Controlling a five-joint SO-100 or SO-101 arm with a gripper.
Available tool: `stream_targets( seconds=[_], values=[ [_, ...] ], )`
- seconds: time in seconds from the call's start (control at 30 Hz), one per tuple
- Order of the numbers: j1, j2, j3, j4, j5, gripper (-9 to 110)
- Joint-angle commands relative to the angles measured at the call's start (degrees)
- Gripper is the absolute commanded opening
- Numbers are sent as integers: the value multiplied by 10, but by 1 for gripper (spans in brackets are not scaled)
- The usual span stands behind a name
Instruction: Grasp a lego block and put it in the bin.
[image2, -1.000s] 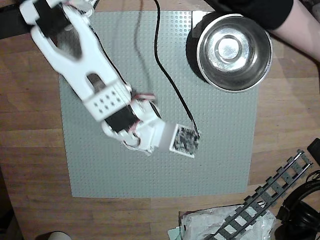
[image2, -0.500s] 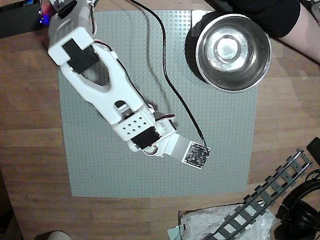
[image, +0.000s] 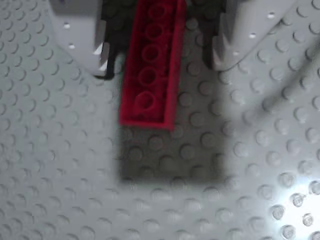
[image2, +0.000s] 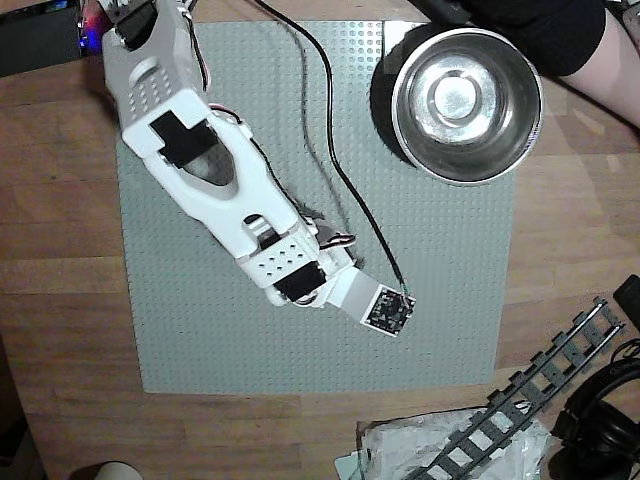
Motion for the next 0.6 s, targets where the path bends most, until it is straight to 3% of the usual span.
stream_targets(
  seconds=[0.0,0.07,0.2,0.47,0.57],
  values=[
    [7,-4,-39,13,6,19],
    [7,-11,-51,23,8,17],
    [12,-52,-121,82,8,0],
    [2,-46,-181,180,0,0],
    [-11,2,-180,209,-46,0]
  ],
)
